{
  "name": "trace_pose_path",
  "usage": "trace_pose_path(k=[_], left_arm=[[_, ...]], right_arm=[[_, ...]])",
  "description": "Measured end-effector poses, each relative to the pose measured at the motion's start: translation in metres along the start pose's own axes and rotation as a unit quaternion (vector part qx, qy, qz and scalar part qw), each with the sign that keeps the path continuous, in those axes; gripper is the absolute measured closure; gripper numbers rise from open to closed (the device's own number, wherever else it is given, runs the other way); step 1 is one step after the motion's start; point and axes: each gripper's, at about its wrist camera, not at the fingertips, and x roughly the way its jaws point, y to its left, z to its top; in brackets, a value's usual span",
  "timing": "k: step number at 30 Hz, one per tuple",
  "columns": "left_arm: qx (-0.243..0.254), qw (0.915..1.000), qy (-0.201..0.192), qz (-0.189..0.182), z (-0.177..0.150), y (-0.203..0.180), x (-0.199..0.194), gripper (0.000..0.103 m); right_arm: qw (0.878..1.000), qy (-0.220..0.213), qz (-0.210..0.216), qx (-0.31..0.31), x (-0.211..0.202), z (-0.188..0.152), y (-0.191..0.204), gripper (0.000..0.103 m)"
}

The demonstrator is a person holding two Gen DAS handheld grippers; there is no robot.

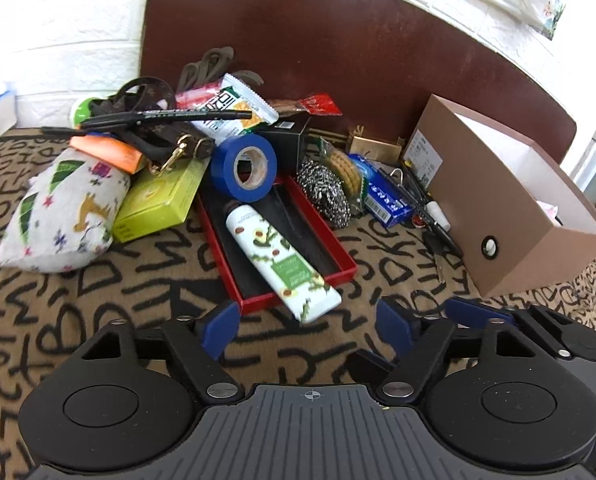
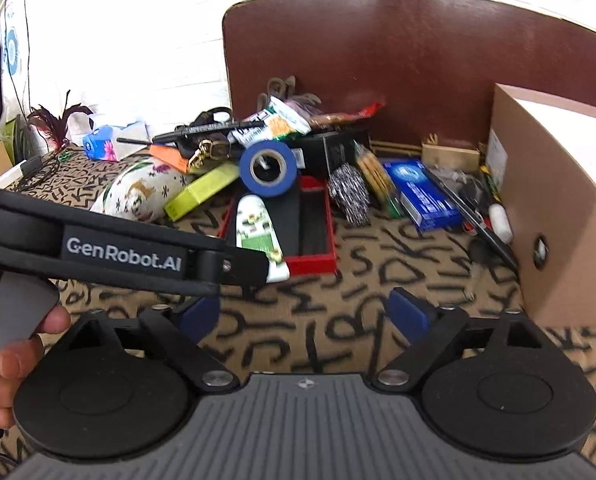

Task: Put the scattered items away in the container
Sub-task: 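Reach the right gripper to the white-green lotion tube in the red tray, then close the right gripper on the lotion tube and lift it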

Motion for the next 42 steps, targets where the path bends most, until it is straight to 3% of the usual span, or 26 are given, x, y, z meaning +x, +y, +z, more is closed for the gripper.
trace_pose_path(k=[8, 15, 26, 31, 34, 42], left_arm=[[-0.003, 0.9996, 0.022, -0.018, 0.028, 0.017, 0.026, 0.040], [-0.015, 0.9988, 0.042, -0.021, 0.039, 0.029, 0.051, 0.040], [-0.031, 0.9980, 0.045, -0.032, 0.045, 0.038, 0.064, 0.042], [-0.032, 0.9985, 0.039, -0.020, 0.048, 0.033, 0.065, 0.044], [-0.044, 0.9976, 0.044, -0.029, 0.047, 0.033, 0.061, 0.054], [-0.036, 0.9970, 0.047, -0.050, 0.020, 0.008, 0.028, 0.055]], right_arm=[[0.999, 0.001, 0.032, -0.020, 0.037, 0.021, 0.010, 0.042], [0.998, 0.015, 0.042, -0.035, 0.064, 0.031, 0.015, 0.061], [0.997, 0.017, 0.038, -0.070, 0.076, 0.035, 0.016, 0.062], [0.996, 0.024, 0.027, -0.083, 0.081, 0.038, 0.019, 0.062], [0.996, 0.027, 0.026, -0.077, 0.073, 0.037, 0.020, 0.066], [0.998, 0.024, 0.028, -0.048, 0.021, 0.022, 0.014, 0.067]])
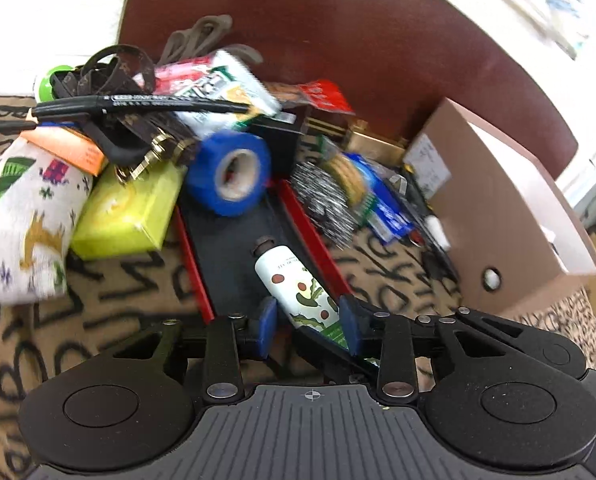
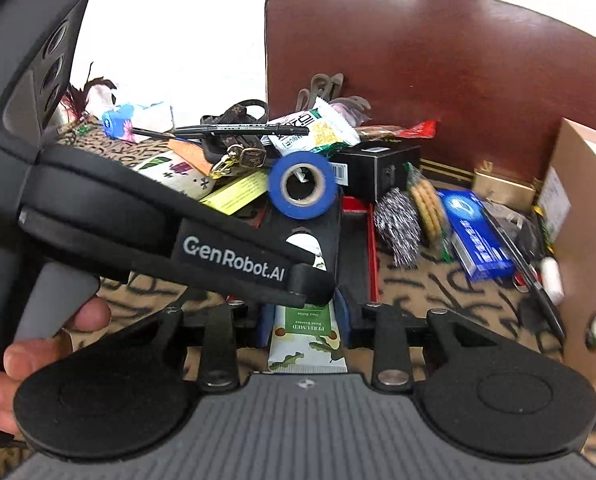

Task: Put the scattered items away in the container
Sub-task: 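Close the right gripper on the lotion tube and lift it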

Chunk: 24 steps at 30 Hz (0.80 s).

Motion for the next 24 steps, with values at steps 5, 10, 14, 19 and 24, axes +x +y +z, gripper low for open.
trace_pose_path(k=[5, 10, 14, 19, 24], left_arm=[[0.013, 0.9996, 0.020, -0.014, -0.033, -0.025, -0.012, 0.054], [0.031, 0.9963, 0.074, -0.032, -0.074, -0.049, -0.005, 0.053], [0.042, 0.9965, 0.069, -0.020, -0.090, -0.061, -0.009, 0.040], [0.044, 0.9964, 0.073, -0.001, -0.089, -0.071, -0.007, 0.042], [0.061, 0.9949, 0.076, 0.027, -0.089, -0.080, -0.003, 0.052]], right_arm=[[1.000, 0.005, -0.005, 0.030, -0.039, -0.028, -0.005, 0.067], [0.997, 0.044, -0.019, 0.059, -0.067, -0.069, -0.006, 0.066], [0.995, 0.049, -0.027, 0.081, -0.080, -0.093, -0.003, 0.064], [0.995, 0.043, -0.037, 0.076, -0.082, -0.093, 0.000, 0.064], [0.995, 0.041, -0.037, 0.079, -0.082, -0.095, -0.001, 0.064]])
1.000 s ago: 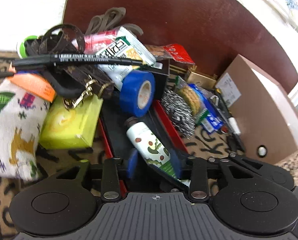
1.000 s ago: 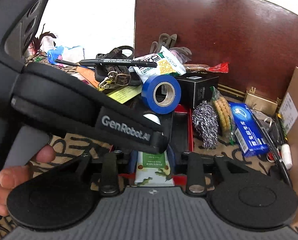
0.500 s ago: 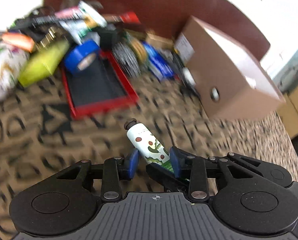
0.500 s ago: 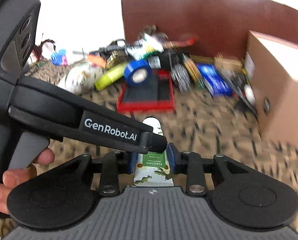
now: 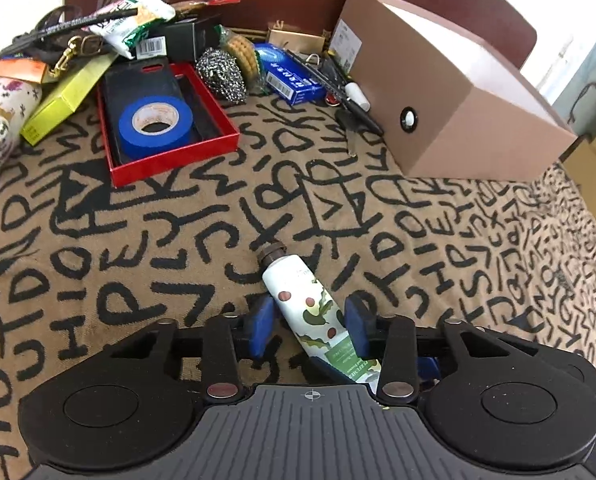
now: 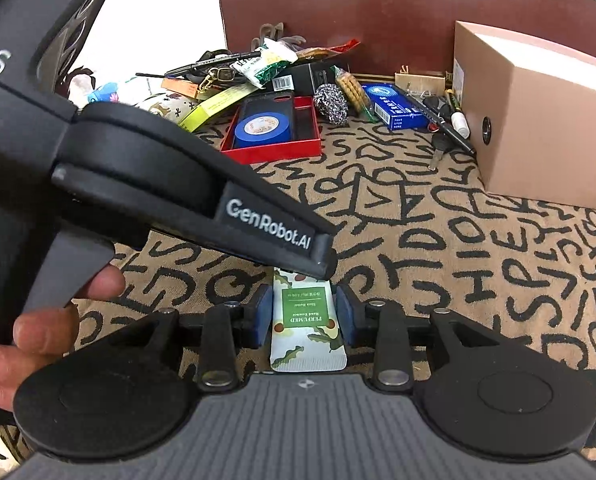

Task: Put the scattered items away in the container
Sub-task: 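Close the right gripper on the lotion tube and lift it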

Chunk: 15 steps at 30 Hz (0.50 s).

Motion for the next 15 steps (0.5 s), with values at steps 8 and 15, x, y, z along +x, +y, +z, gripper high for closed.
trace_pose_path(k=[8, 15], left_arm=[[-0.024, 0.9997, 0.010, 0.005, 0.0089, -0.0012, 0.0063, 0.048], [-0.018, 0.9998, 0.006, 0.011, 0.0111, -0.0020, 0.0096, 0.050]], right_arm=[[1.000, -0.004, -0.001, -0.005, 0.0019, -0.0004, 0.0015, 0.063], [1.000, -0.007, -0.003, 0.002, 0.0046, 0.0016, 0.0004, 0.061]])
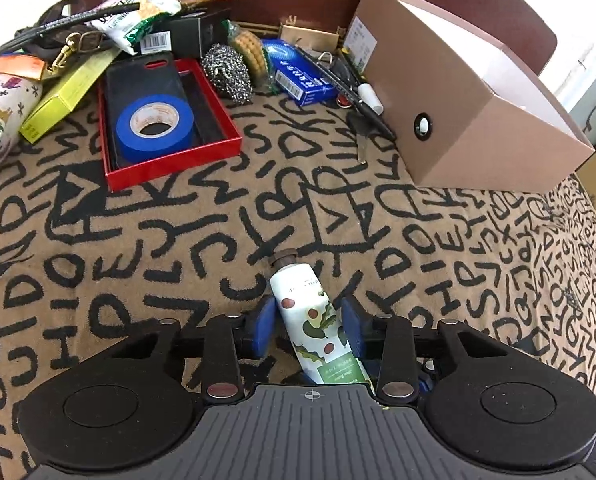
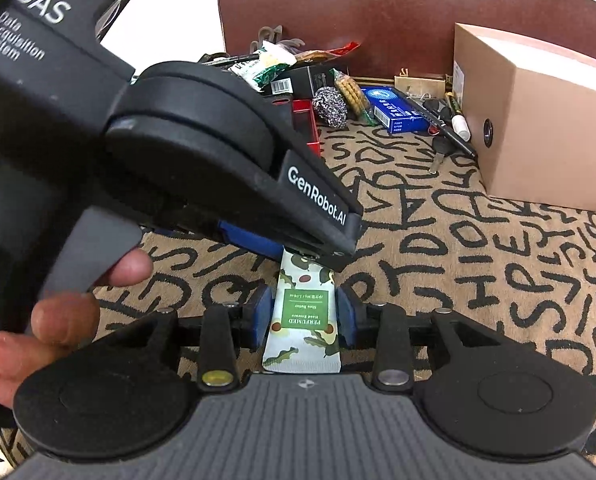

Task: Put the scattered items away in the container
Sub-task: 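Close the right gripper on the lotion tube and lift it, then carry the lotion tube with the right gripper over the cardboard box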

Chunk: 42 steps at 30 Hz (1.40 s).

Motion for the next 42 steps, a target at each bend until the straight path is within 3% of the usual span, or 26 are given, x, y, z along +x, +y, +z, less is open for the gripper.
trace_pose_path(k=[4, 5, 6, 7, 8, 14, 19, 32, 34, 36, 42], left_arm=[[0.011, 0.9999, -0.001, 0.001, 0.000, -0.001, 0.001, 0.050], [0.014, 0.9999, -0.002, 0.003, 0.000, -0.001, 0.001, 0.053], [0.018, 0.9998, -0.003, 0.004, -0.001, -0.002, 0.001, 0.056], [0.019, 0.9998, -0.004, 0.006, -0.001, -0.002, 0.001, 0.065], [0.018, 0.9998, -0.005, 0.006, -0.001, -0.001, 0.000, 0.067], [0.013, 0.9999, -0.004, -0.001, -0.001, -0.007, -0.008, 0.067], [0.020, 0.9992, -0.029, -0.018, 0.014, -0.023, -0.022, 0.067], [0.082, 0.9852, -0.137, -0.062, 0.105, -0.097, -0.056, 0.067], [0.090, 0.9831, -0.146, -0.065, 0.121, -0.108, -0.054, 0.067], [0.102, 0.9806, -0.150, -0.074, 0.139, -0.118, -0.050, 0.060], [0.113, 0.9784, -0.149, -0.087, 0.192, -0.135, -0.024, 0.059]], right_arm=[[1.000, -0.004, -0.006, -0.007, 0.006, 0.000, 0.003, 0.059], [1.000, -0.005, -0.008, -0.013, 0.007, 0.000, 0.004, 0.064], [1.000, -0.006, -0.010, -0.017, 0.008, 0.000, 0.004, 0.065], [1.000, -0.006, -0.010, -0.017, 0.008, 0.000, 0.004, 0.065], [1.000, -0.005, -0.009, -0.013, 0.007, 0.000, 0.004, 0.065], [1.000, -0.011, -0.006, 0.007, -0.005, 0.001, 0.000, 0.066], [0.999, -0.045, -0.015, 0.019, -0.025, 0.014, -0.011, 0.066], [0.985, -0.159, -0.070, 0.006, -0.067, 0.093, -0.067, 0.066], [0.983, -0.166, -0.075, 0.006, -0.067, 0.107, -0.078, 0.066], [0.982, -0.169, -0.079, 0.010, -0.065, 0.122, -0.091, 0.066], [0.983, -0.160, -0.088, 0.015, -0.046, 0.165, -0.130, 0.066]])
